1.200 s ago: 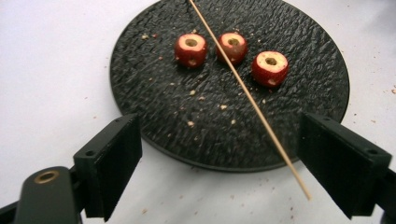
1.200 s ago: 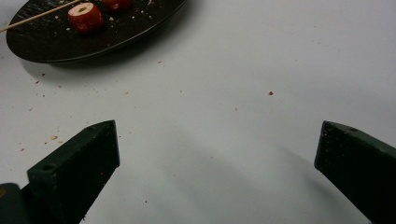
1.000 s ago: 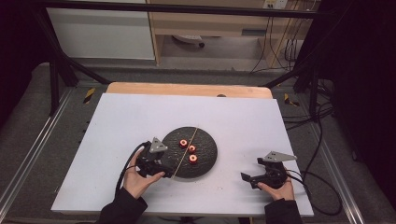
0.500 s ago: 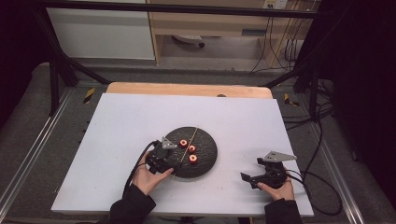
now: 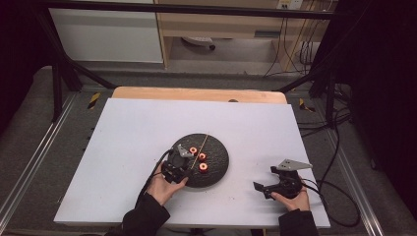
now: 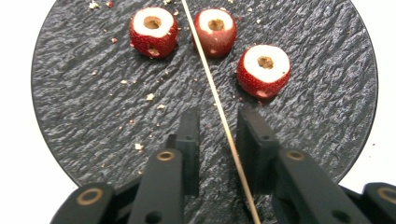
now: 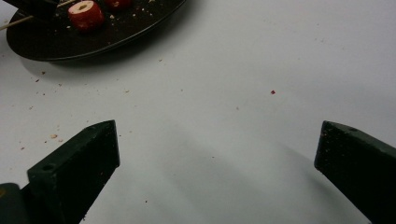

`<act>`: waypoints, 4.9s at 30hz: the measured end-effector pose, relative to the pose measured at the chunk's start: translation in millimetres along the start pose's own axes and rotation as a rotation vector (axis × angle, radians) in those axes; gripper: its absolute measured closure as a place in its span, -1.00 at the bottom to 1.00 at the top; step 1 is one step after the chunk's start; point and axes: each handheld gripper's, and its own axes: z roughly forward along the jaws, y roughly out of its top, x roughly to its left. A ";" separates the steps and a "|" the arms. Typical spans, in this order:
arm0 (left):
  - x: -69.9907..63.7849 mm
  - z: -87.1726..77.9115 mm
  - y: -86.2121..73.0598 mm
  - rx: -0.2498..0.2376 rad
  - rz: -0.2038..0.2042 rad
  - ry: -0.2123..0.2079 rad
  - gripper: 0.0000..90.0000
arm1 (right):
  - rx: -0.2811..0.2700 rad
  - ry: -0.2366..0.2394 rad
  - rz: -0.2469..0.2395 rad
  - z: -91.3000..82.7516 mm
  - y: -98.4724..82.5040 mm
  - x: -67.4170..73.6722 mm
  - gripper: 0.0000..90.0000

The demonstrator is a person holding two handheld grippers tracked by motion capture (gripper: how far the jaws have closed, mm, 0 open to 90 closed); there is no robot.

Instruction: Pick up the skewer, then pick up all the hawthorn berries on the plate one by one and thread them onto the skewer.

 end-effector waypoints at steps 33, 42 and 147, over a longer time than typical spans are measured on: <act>11.4 -14.0 -6.1 -0.067 -0.073 0.042 0.97 | 0.005 -0.001 -0.001 -0.6 0.0 0.1 -0.99; 25.2 -34.8 -23.0 -0.161 -0.001 -0.007 0.97 | 0.007 -0.005 -0.001 -0.4 -0.1 -0.1 -0.99; 84.9 -65.5 -113.0 -0.312 0.056 -0.180 0.97 | 0.507 0.177 -0.193 140.7 144.2 106.0 0.23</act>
